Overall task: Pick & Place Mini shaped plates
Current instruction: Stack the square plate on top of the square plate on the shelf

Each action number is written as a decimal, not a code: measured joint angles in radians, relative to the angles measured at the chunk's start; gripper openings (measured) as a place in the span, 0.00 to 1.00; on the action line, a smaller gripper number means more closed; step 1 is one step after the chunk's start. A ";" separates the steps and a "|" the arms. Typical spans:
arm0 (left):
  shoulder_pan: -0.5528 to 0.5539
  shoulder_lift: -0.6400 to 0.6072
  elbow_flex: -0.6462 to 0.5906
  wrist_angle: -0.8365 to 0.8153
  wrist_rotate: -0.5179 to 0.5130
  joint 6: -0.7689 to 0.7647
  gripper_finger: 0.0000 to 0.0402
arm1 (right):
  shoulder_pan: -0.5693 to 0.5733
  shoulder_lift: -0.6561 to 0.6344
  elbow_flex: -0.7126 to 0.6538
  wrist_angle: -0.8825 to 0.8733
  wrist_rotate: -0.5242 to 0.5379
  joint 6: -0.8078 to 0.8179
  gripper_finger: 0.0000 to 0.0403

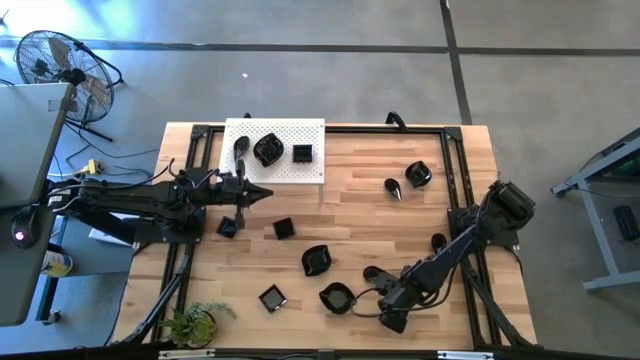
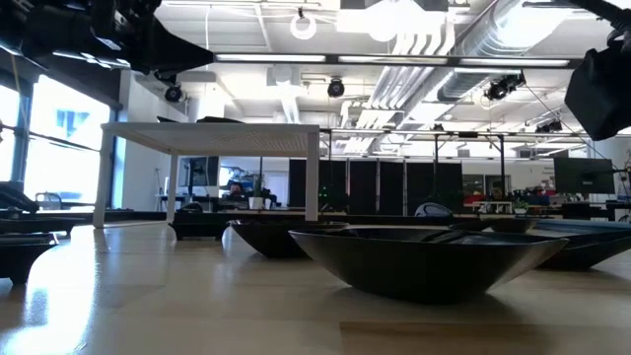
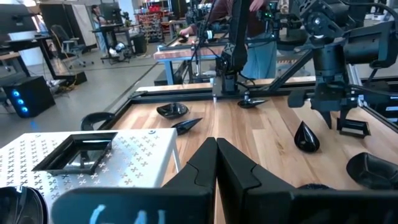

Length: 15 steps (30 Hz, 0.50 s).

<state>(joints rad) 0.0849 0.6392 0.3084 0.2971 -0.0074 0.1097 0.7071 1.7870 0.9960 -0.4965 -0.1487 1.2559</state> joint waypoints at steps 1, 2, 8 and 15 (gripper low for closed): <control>0.000 0.000 0.000 0.000 0.000 0.000 0.00 | 0.000 0.000 -0.002 -0.001 -0.001 -0.002 0.16; 0.000 0.000 0.000 0.000 -0.002 0.000 0.00 | 0.000 -0.004 -0.002 -0.003 -0.001 -0.006 0.13; 0.000 0.000 0.000 0.000 -0.003 -0.001 0.00 | -0.013 -0.084 -0.004 -0.002 0.034 -0.005 0.02; 0.000 0.000 0.000 0.000 -0.003 -0.001 0.00 | -0.113 -0.281 -0.004 0.001 0.143 0.026 0.02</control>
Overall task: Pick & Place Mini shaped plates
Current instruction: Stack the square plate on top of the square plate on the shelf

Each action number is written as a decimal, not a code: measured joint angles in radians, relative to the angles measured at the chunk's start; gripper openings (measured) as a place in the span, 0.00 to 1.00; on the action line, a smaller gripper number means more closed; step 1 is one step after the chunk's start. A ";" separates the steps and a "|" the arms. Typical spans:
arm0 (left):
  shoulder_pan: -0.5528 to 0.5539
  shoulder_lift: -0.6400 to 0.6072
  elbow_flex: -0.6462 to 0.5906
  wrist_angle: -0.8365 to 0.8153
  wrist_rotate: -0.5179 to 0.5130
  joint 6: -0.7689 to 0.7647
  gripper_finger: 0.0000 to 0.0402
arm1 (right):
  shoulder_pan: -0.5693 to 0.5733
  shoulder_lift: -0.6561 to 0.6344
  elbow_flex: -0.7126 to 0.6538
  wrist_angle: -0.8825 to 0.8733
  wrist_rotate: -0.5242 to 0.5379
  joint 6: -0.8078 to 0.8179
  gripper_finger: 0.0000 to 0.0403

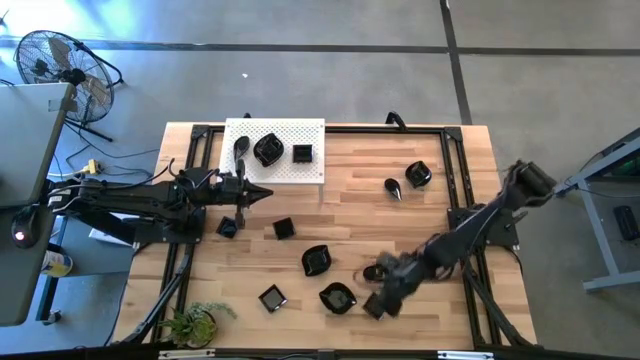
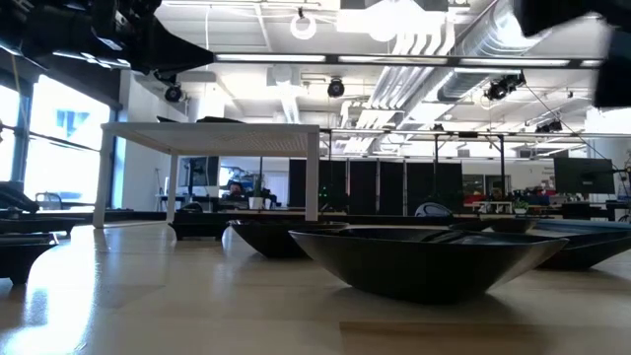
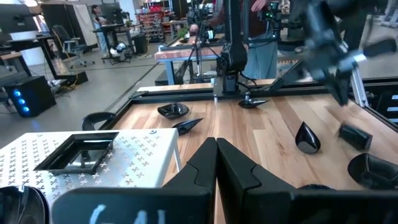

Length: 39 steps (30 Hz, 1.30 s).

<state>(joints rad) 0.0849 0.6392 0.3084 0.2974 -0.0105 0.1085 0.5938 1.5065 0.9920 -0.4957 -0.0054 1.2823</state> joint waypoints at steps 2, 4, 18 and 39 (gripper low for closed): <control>0.000 0.000 0.000 0.000 0.000 0.001 0.00 | -0.062 -0.059 0.000 -0.001 0.079 0.000 0.01; 0.000 0.000 0.000 0.000 -0.001 0.008 0.00 | -0.141 -0.115 0.000 0.005 0.146 -0.006 0.01; 0.000 0.000 0.001 -0.001 -0.009 0.026 0.00 | -0.070 -0.024 0.002 0.034 0.011 -0.247 0.14; 0.000 0.000 0.001 -0.021 -0.008 0.019 0.00 | 0.166 0.263 0.129 -0.042 0.158 -0.760 0.26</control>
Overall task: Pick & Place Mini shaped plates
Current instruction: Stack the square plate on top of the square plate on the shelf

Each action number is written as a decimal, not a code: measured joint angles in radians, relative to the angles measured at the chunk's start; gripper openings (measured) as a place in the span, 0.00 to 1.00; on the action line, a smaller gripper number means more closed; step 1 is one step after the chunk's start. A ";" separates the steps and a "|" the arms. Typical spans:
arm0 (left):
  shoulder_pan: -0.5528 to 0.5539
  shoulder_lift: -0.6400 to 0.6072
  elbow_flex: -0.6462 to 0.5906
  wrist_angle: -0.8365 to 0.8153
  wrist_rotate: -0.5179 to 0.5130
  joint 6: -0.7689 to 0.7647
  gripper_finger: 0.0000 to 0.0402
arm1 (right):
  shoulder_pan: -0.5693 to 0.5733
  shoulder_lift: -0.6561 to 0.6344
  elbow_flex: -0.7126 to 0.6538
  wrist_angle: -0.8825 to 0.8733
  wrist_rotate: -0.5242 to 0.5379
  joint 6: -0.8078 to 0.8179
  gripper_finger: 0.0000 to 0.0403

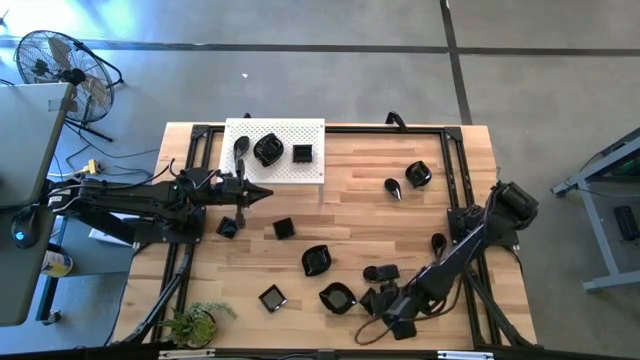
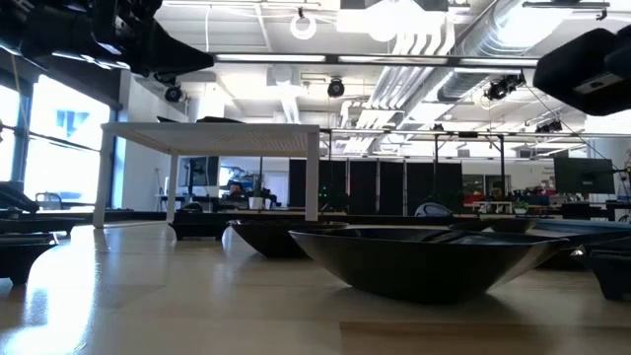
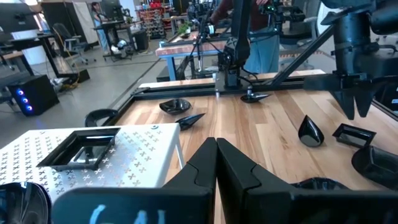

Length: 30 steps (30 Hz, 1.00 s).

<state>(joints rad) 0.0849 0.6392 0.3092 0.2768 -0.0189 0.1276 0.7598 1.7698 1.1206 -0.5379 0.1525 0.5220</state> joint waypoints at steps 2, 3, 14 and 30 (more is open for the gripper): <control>0.000 0.000 0.000 -0.009 0.000 -0.002 0.00 | 0.013 0.016 0.000 0.003 0.005 -0.048 0.26; 0.000 0.000 0.000 -0.017 0.000 -0.007 0.00 | 0.020 0.023 0.000 -0.002 0.013 -0.066 0.26; 0.000 0.000 0.000 -0.049 -0.001 -0.058 0.00 | 0.061 0.078 0.000 0.045 0.084 -0.261 0.26; 0.000 0.000 0.000 -0.070 -0.002 -0.080 0.00 | 0.061 0.096 -0.007 0.080 0.072 -0.347 0.10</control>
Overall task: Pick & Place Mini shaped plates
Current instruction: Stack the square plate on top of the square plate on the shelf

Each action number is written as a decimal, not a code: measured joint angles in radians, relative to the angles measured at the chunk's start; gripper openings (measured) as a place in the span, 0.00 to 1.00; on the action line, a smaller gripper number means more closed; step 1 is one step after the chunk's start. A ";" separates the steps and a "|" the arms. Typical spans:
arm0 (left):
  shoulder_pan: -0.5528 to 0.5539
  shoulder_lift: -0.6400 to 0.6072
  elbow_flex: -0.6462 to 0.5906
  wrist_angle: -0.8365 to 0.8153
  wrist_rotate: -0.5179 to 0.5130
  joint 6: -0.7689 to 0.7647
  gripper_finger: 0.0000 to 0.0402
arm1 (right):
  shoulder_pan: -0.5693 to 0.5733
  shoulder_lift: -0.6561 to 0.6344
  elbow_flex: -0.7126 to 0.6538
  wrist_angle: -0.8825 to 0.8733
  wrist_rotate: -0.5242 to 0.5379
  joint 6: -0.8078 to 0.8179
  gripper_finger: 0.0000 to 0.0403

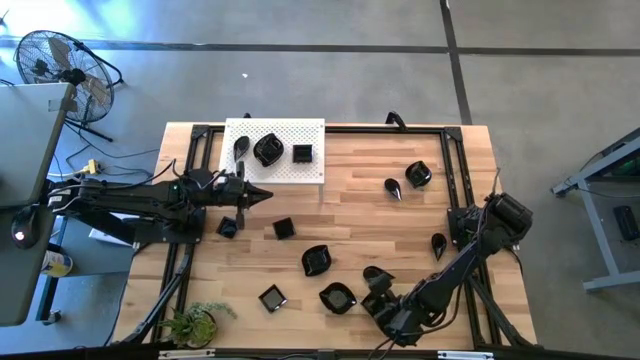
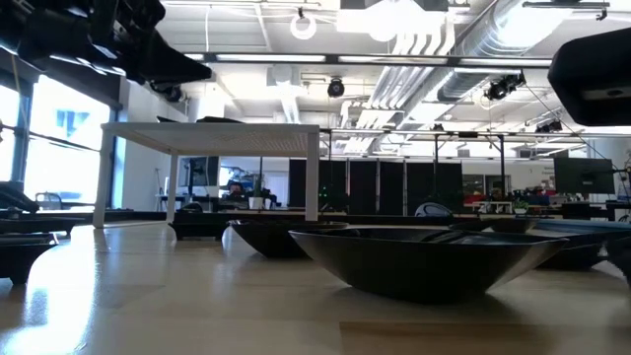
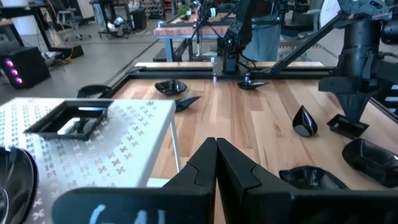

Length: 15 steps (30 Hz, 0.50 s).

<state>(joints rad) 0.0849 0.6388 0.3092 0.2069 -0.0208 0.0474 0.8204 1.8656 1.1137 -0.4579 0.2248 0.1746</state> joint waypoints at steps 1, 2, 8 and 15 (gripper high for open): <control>0.000 0.000 0.000 -0.006 0.000 -0.001 0.00 | 0.000 0.000 0.000 0.000 0.005 0.000 0.10; 0.000 0.000 0.000 -0.008 0.000 -0.003 0.00 | -0.002 0.000 0.000 0.000 0.005 0.000 0.10; 0.000 0.000 0.000 -0.008 0.000 -0.004 0.00 | -0.004 0.000 0.000 0.000 0.007 0.000 0.12; 0.000 0.000 0.000 -0.008 0.001 -0.007 0.00 | -0.004 0.037 0.002 0.013 -0.015 0.003 0.07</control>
<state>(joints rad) 0.0845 0.6388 0.3092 0.1986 -0.0200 0.0406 0.8165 1.9021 1.1161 -0.4445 0.2093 0.1775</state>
